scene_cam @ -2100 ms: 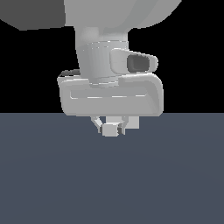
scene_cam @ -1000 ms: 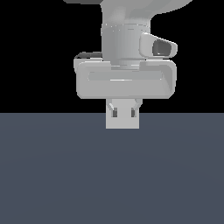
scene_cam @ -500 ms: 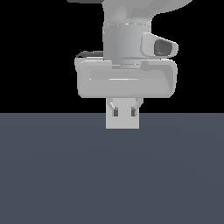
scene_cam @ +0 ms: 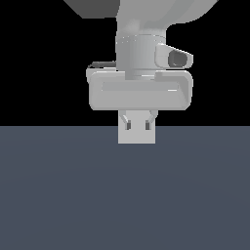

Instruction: Plug the charger into the wall socket.

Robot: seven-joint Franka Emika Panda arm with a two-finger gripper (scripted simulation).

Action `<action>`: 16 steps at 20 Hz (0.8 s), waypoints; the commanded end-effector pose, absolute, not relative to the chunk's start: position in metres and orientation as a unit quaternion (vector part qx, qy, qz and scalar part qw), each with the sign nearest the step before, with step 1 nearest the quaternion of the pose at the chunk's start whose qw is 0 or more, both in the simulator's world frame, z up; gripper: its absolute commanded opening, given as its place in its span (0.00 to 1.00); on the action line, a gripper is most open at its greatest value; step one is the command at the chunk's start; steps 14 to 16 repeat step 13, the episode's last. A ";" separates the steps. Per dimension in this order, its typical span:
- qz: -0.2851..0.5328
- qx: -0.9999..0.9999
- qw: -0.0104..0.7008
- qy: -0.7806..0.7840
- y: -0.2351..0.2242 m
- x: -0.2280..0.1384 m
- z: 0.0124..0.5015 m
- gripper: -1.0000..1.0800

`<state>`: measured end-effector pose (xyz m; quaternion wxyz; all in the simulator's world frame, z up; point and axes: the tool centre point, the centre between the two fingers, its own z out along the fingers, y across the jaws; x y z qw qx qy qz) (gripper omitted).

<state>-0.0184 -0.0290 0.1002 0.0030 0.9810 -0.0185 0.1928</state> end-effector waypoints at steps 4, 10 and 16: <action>0.193 0.981 0.003 -0.019 -0.030 0.003 0.100 0.00; 0.193 0.981 0.003 -0.018 -0.030 0.015 0.100 0.00; 0.193 0.981 0.003 -0.018 -0.030 0.016 0.100 0.00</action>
